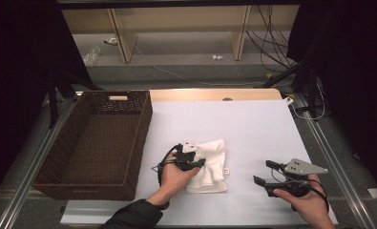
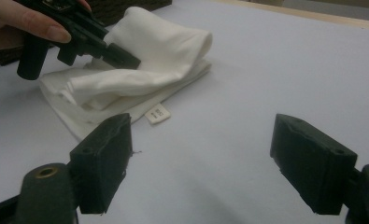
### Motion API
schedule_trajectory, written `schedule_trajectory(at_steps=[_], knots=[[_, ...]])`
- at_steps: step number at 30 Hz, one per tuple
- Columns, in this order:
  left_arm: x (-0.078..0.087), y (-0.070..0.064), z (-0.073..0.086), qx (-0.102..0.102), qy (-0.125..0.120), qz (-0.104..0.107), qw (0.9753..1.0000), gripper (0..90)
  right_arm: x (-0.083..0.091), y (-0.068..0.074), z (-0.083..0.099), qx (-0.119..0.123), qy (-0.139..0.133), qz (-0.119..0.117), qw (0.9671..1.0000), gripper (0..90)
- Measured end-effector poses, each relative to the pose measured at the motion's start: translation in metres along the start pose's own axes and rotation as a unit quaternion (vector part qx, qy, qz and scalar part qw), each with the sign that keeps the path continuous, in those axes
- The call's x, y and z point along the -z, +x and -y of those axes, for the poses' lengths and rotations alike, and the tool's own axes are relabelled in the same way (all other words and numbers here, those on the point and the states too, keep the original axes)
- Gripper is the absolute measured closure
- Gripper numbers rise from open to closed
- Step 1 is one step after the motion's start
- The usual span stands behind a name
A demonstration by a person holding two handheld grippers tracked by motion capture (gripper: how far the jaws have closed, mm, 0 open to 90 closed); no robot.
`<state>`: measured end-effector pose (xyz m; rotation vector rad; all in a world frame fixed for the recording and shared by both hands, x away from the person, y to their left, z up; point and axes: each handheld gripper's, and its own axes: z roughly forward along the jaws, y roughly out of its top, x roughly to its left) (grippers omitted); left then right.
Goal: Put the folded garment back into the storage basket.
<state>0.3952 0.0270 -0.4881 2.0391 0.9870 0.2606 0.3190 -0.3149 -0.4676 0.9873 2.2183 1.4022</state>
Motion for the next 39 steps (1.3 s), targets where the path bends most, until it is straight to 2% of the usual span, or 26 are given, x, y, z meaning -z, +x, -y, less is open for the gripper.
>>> schedule_trajectory(at_steps=[11, 17, 25, 29, 35, 39], knots=[[0.014, 0.0, -0.009, 0.009, -0.023, 0.027, 0.9993, 75.0, 0.0, 0.0, 0.0, -0.001, -0.002, 0.001, 1.0, 21.9], [0.022, -0.003, -0.014, -0.002, -0.034, 0.034, 0.9988, 75.0, 0.001, 0.0, 0.0, 0.0, -0.003, 0.002, 1.0, 22.2], [0.03, -0.007, -0.019, -0.016, -0.052, 0.032, 0.998, 75.0, 0.0, 0.0, 0.0, 0.0, -0.01, 0.001, 1.0, 22.2], [0.034, -0.009, -0.022, -0.02, -0.06, 0.033, 0.9975, 75.0, 0.0, 0.0, 0.0, 0.001, -0.004, 0.001, 1.0, 22.2], [0.04, -0.011, -0.027, -0.034, -0.071, 0.026, 0.9966, 75.0, 0.0, 0.0, 0.0, 0.001, -0.006, 0.001, 1.0, 22.1], [0.045, -0.01, -0.03, -0.034, -0.08, 0.022, 0.996, 75.0, 0.0, 0.0, 0.0, 0.0, -0.006, 0.001, 1.0, 22.0]])
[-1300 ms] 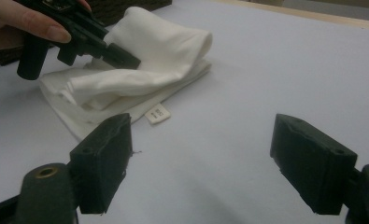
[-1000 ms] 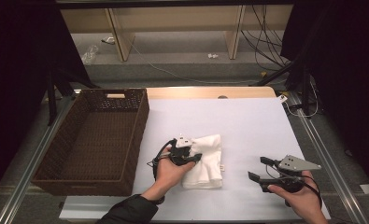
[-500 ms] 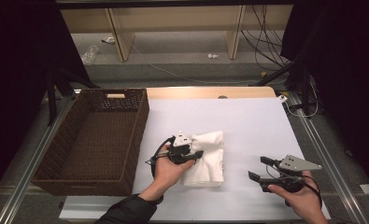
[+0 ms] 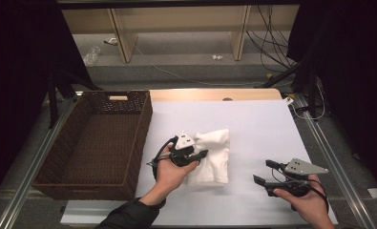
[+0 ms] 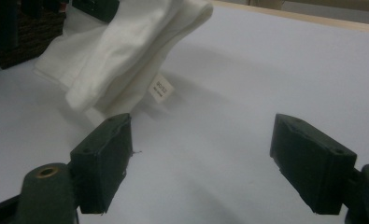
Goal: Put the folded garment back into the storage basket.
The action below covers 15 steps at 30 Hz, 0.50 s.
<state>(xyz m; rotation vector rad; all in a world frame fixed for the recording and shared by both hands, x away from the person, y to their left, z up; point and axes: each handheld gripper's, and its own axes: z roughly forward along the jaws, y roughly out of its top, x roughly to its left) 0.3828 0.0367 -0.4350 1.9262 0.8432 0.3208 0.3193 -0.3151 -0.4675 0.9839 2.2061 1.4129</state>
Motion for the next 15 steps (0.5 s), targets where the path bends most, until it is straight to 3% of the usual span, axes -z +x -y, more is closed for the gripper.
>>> schedule_trajectory(at_steps=[15], knots=[[0.015, 0.006, -0.012, -0.004, -0.028, -0.022, 0.9994, 75.0, 0.0, 0.0, 0.0, 0.0, -0.002, 0.001, 1.0, 21.9]])
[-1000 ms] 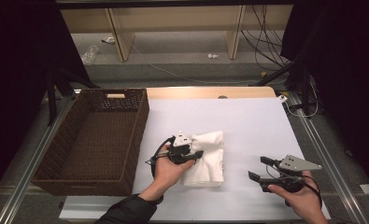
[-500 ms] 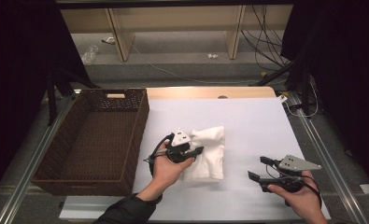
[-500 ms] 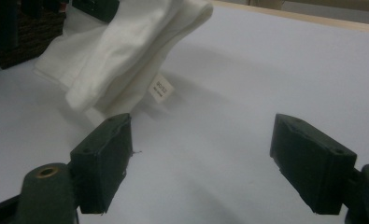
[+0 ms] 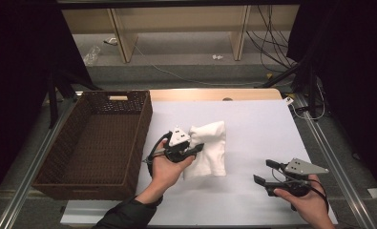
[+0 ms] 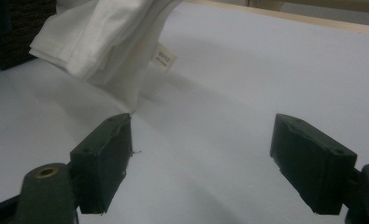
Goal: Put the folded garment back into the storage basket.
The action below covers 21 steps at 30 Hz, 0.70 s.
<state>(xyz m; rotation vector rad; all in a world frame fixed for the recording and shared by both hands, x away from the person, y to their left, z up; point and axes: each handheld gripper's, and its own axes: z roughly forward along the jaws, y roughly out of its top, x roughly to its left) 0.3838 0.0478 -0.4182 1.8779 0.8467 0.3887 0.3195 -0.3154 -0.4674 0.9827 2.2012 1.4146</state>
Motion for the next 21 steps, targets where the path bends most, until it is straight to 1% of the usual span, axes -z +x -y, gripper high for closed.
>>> schedule_trajectory(at_steps=[13, 21], knots=[[0.0054, 0.0021, -0.0053, -0.011, -0.006, -0.011, 0.9999, 75.0, -0.0003, 0.0, 0.0001, -0.001, -0.002, 0.0, 1.0, 21.9], [0.009, 0.0041, -0.0082, -0.012, -0.012, -0.017, 0.9997, 75.0, -0.0003, 0.0001, -0.0001, -0.002, -0.003, 0.0, 1.0, 21.8]])
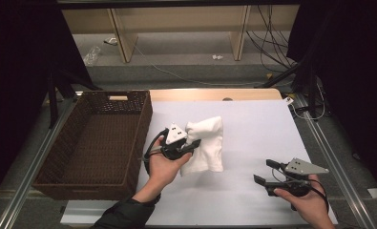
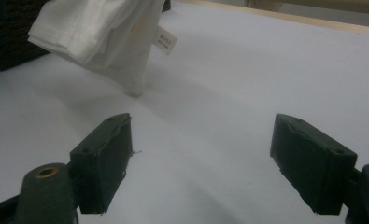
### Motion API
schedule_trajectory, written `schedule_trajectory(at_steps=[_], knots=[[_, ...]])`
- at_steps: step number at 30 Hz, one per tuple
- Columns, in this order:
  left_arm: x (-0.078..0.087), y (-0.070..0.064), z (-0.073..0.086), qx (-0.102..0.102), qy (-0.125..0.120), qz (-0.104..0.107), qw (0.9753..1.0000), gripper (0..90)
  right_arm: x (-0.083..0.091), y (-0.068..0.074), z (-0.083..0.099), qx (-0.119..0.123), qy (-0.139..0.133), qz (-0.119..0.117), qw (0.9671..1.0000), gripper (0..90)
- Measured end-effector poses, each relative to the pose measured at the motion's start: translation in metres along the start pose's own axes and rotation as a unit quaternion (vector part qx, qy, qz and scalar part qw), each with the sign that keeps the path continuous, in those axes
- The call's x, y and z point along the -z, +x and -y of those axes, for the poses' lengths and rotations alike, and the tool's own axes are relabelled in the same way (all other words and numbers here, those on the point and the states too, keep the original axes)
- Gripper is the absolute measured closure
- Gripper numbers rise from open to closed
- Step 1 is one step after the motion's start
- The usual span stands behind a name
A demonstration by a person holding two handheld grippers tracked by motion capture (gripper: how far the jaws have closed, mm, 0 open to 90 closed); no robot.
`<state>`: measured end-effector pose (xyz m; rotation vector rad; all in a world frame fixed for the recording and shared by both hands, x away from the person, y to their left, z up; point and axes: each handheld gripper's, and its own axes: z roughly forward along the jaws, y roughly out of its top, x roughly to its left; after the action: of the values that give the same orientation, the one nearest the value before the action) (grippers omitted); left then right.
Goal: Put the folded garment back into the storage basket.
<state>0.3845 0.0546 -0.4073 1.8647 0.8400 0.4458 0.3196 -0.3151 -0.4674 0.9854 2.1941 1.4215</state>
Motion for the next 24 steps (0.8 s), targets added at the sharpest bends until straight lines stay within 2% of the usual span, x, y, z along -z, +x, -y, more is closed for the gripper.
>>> schedule_trajectory(at_steps=[24], knots=[[0.0101, 0.0078, -0.008, -0.004, -0.015, -0.015, 0.9998, 75.0, 0.0001, 0.0, -0.0001, 0.001, 0.0, 0.0, 1.0, 21.6]])
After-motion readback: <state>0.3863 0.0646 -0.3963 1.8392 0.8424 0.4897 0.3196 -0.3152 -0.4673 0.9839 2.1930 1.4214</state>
